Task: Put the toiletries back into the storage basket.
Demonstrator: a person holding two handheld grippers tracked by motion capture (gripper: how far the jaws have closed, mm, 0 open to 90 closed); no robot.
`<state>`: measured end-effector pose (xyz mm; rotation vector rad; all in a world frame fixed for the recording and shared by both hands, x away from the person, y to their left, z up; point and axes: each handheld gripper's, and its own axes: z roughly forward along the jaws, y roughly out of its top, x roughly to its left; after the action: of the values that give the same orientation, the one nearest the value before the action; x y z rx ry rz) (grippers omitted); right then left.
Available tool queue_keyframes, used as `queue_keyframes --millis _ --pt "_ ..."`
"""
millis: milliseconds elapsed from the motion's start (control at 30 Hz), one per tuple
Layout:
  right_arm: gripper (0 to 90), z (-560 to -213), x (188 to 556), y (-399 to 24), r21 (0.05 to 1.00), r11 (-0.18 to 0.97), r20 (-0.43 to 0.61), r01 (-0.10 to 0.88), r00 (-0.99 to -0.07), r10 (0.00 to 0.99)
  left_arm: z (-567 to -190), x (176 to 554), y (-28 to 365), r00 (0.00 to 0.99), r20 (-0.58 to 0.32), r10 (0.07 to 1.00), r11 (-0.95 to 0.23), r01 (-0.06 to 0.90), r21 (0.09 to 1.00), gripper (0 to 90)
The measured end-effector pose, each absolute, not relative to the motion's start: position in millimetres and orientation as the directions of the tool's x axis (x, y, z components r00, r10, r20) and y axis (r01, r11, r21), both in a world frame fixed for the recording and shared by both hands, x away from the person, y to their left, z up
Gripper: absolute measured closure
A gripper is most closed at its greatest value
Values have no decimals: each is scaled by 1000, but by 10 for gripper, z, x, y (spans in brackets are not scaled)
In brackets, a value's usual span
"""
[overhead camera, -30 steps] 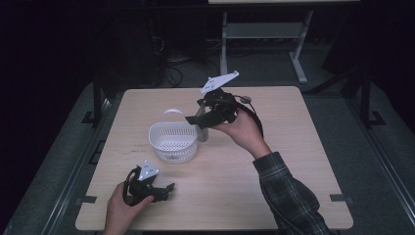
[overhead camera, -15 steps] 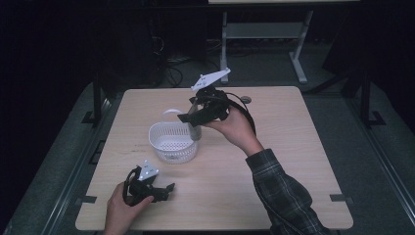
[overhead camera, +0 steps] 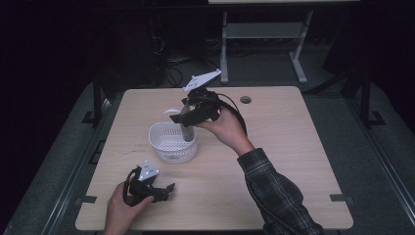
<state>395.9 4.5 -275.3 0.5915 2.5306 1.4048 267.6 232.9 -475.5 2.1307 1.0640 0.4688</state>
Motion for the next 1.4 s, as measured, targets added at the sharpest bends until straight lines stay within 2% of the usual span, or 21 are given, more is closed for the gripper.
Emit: queue_keyframes --millis 1400 --pt "296 -3396 4074 288 801 515 80 305 -907 413 -4756 2664 2319 601 7 799 -419 548 724 128"
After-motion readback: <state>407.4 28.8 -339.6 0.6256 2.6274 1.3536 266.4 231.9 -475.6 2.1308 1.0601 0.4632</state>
